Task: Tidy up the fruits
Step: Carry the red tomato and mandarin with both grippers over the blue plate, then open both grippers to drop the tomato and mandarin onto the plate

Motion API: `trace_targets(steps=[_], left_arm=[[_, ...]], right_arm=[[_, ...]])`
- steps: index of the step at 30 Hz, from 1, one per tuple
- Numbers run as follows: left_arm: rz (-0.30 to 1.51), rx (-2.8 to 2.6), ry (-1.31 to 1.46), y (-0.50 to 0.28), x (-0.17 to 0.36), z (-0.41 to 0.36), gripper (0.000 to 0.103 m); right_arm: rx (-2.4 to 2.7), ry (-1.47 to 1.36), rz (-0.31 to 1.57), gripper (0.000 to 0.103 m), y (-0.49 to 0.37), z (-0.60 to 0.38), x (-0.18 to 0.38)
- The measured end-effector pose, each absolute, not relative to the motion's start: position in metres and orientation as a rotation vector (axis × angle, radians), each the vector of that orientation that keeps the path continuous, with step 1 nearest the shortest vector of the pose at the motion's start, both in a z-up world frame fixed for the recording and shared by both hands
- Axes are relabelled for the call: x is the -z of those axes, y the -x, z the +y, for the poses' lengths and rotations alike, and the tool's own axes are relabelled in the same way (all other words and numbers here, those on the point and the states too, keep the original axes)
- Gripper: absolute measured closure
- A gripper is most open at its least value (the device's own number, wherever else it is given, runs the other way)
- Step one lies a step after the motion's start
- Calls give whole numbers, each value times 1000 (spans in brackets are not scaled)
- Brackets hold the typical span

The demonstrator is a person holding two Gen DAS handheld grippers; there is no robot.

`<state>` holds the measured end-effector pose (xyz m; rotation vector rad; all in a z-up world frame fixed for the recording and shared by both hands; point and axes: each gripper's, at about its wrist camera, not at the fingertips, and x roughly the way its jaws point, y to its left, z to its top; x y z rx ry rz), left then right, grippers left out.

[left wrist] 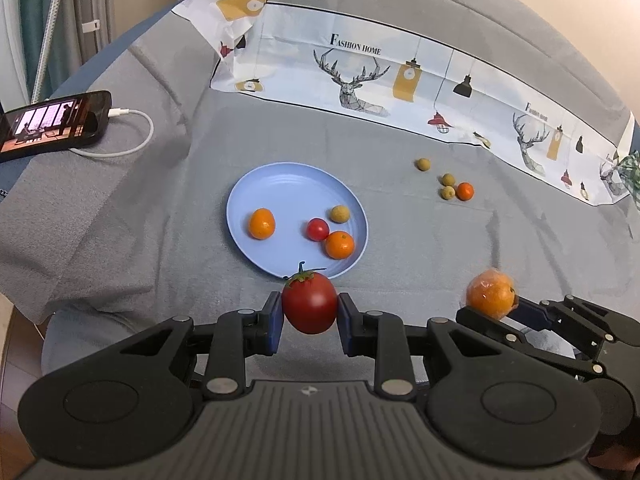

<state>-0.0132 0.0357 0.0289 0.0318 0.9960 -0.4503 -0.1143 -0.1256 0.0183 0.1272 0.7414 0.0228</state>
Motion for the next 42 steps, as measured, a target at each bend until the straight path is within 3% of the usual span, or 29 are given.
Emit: trace_targets(steps=[17,37,38,40,41,42], left_arm=[[1043,395,-16,-68,-3,12,72],[1140,336,-165,-172,85,-39,72],[1137,334,-161,-174,85,-38,68],[1130,344,-150,-176,81,-37,34],[1114,347,-139,-175,77,-35,8],[1083,343,-126,-172,71,-34,1]], right_arm=[[-18,-153,790,65,46,-132,10],[-51,-168,939,65,-71,-130,97],[-50,-168,943,65,-74,-130,99],[-61,-167,938,64,-79,-130,101],[-67,-161,929,59,-80,-130,100],[-76,-146,914,45,-81,-130,97]])
